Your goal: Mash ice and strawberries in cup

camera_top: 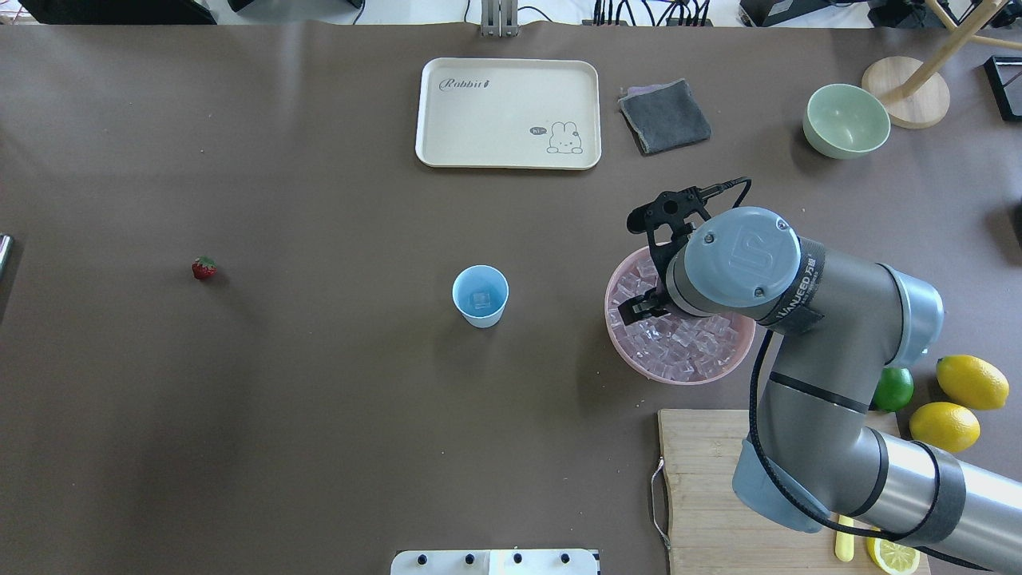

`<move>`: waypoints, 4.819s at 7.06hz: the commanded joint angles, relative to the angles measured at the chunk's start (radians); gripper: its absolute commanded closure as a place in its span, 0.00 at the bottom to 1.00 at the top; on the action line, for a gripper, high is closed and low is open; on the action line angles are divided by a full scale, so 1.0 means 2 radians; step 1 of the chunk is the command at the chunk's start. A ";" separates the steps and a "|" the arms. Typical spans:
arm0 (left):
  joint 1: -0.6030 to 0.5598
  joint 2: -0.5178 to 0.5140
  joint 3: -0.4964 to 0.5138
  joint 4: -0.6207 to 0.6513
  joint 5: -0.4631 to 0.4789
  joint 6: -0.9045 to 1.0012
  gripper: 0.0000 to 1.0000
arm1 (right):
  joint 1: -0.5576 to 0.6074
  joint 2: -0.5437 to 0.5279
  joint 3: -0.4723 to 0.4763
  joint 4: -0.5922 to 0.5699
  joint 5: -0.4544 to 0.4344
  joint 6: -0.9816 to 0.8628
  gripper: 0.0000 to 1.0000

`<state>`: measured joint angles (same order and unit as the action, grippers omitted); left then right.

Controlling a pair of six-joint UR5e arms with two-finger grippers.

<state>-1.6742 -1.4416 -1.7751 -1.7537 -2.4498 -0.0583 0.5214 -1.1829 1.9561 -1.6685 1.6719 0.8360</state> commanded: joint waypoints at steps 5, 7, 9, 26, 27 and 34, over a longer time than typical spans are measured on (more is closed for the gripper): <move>0.000 0.003 0.002 -0.003 0.000 0.000 0.01 | 0.003 0.005 -0.016 -0.005 -0.001 -0.043 0.54; 0.000 0.004 0.001 -0.003 0.000 0.000 0.01 | 0.006 0.005 -0.018 -0.006 0.000 -0.048 0.55; 0.000 0.004 0.000 -0.003 0.000 0.000 0.01 | 0.006 0.005 -0.021 -0.006 -0.001 -0.049 0.56; -0.005 0.011 -0.015 -0.004 -0.001 -0.001 0.01 | 0.009 0.000 -0.022 -0.007 0.005 -0.065 0.48; -0.006 0.011 -0.016 -0.004 -0.001 -0.001 0.01 | 0.009 -0.001 -0.022 -0.007 0.005 -0.064 0.48; -0.007 0.021 -0.014 -0.021 -0.001 -0.001 0.01 | 0.001 0.001 -0.029 -0.006 0.005 -0.068 0.77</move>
<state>-1.6873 -1.4040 -1.8031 -1.7910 -2.4513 -0.0597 0.5222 -1.1832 1.8986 -1.6805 1.6809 0.7016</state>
